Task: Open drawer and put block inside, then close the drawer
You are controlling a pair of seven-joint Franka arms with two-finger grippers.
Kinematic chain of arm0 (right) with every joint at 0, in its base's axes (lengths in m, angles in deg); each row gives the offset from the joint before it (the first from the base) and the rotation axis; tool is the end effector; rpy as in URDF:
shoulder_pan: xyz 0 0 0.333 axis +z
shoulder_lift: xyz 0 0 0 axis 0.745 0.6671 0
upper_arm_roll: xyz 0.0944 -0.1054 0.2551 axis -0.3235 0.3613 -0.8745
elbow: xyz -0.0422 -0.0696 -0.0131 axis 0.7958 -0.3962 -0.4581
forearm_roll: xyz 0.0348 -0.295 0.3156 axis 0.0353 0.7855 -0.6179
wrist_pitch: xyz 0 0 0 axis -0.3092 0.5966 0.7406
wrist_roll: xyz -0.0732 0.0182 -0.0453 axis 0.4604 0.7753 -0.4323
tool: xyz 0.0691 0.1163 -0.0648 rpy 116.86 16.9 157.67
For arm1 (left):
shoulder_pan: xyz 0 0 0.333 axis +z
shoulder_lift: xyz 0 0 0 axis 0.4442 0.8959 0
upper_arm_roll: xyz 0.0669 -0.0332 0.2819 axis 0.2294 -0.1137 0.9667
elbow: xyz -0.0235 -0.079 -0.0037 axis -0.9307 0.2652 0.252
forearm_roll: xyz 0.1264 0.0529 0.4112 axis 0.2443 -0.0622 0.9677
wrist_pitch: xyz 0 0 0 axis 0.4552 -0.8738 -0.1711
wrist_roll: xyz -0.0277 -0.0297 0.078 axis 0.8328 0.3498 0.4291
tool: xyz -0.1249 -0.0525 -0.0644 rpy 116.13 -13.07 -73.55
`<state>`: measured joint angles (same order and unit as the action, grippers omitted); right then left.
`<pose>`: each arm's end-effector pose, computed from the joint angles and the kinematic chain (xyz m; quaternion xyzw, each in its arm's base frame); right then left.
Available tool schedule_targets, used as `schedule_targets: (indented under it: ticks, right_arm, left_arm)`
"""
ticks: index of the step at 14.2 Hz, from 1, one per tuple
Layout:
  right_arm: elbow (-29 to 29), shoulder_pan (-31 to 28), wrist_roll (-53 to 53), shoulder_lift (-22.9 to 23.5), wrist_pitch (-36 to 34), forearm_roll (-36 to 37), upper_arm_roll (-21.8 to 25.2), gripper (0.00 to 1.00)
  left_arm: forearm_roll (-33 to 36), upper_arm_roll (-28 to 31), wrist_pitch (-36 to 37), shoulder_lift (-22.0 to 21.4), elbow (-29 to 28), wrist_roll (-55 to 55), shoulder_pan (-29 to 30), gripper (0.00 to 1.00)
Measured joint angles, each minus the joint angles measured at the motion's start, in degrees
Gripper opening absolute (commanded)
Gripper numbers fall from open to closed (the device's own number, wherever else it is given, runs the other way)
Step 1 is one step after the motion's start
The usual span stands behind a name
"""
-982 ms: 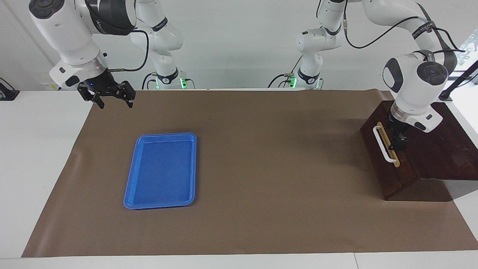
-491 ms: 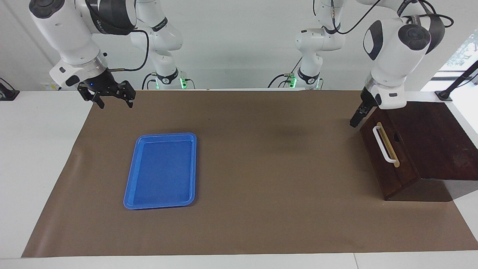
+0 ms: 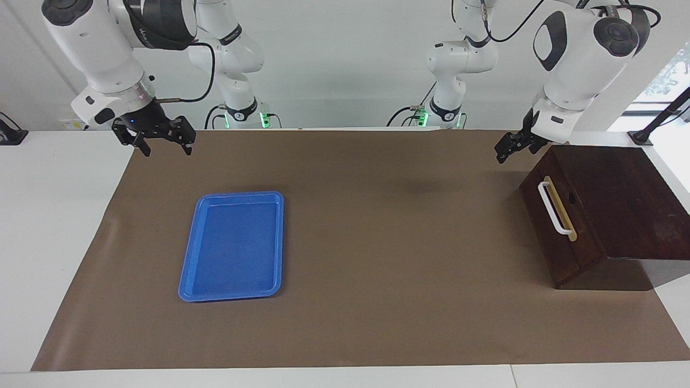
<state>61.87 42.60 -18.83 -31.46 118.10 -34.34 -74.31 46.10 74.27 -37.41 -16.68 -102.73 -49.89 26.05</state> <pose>0.5785 -0.0215 0.5171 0.9994 0.0070 -0.0333 0.0035 0.5718 -0.0587 0.4913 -0.9952 -0.0761 0.0597 0.0160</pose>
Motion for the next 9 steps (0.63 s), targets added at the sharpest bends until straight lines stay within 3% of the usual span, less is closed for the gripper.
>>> schedule_targets:
  ticks: [5,9]
  right_arm:
    - [0.00,0.00,0.00,0.00,0.00,0.00,0.00,1.00]
    - [0.00,0.00,0.00,0.00,0.00,0.00,0.00,1.00]
  left_arm:
    - [-0.02,-1.19,3.89,3.13,5.28,-5.34,0.32,1.00]
    - [-0.05,-1.39,4.22,3.32,6.30,-6.67,0.32,1.00]
